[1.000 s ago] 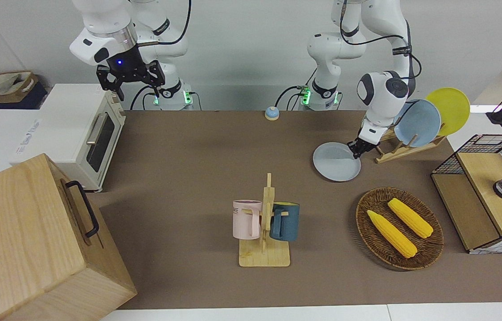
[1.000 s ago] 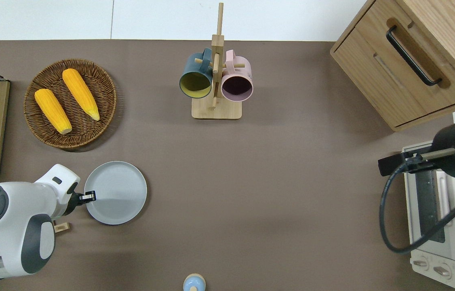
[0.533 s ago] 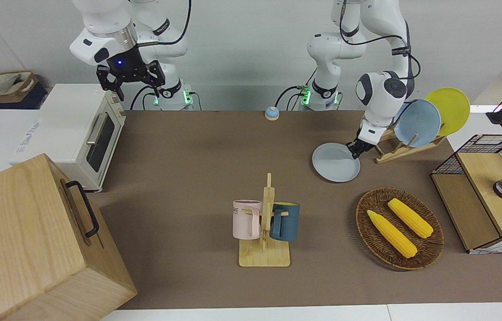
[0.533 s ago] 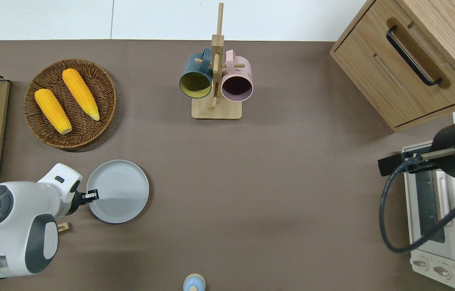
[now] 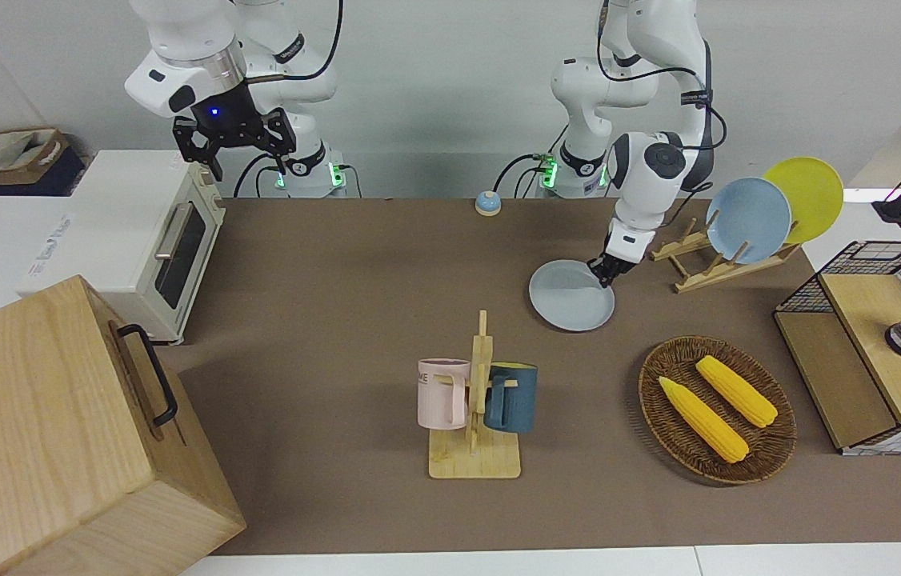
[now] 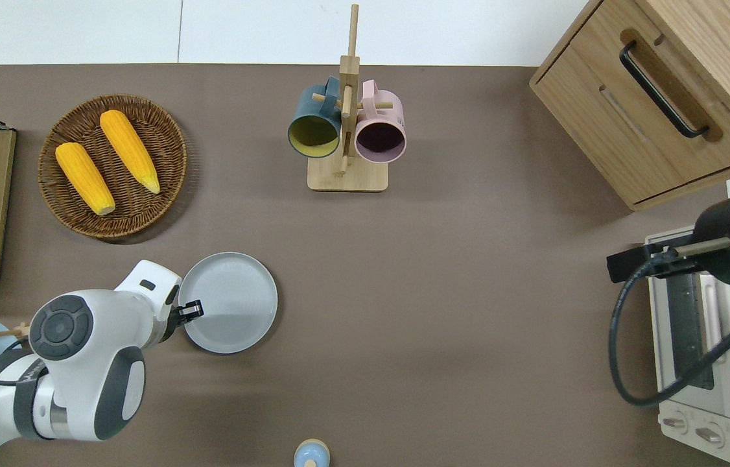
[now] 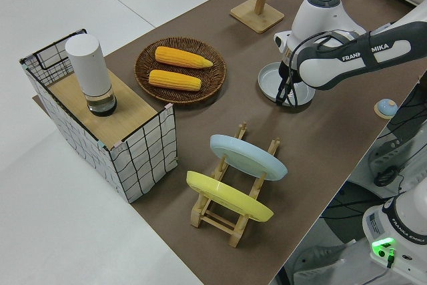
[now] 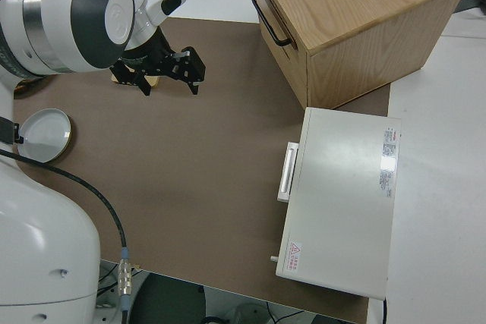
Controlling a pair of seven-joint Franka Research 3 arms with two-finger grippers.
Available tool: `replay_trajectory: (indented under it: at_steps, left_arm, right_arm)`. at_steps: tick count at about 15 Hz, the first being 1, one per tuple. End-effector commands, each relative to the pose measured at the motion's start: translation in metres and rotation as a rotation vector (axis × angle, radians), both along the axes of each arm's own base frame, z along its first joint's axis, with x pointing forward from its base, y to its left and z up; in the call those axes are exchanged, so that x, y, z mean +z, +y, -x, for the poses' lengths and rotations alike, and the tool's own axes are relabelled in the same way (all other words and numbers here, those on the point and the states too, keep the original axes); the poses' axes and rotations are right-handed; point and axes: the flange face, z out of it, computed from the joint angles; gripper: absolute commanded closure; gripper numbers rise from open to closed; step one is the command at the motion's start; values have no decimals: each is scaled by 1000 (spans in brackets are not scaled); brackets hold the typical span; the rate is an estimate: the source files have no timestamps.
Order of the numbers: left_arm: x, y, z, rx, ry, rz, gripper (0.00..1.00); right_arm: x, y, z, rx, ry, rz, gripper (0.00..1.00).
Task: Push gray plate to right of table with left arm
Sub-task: 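Push the gray plate across the table with the left gripper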
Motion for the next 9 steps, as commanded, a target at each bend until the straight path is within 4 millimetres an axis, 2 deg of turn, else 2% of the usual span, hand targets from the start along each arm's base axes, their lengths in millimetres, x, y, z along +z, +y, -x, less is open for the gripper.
replay_trajectory:
  at_steps: [1, 7, 9]
  left_arm:
    - [-14, -35, -2, 36, 13, 0, 1000]
    - [-12, -89, 4, 87, 7, 4, 1000]
    - [-4, -124, 8, 126, -9, 15, 1000]
  right_arm:
    - [4, -1, 3, -15, 5, -4, 17]
    - [4, -2, 3, -17, 5, -4, 17]
    - [4, -1, 3, -15, 5, -4, 17]
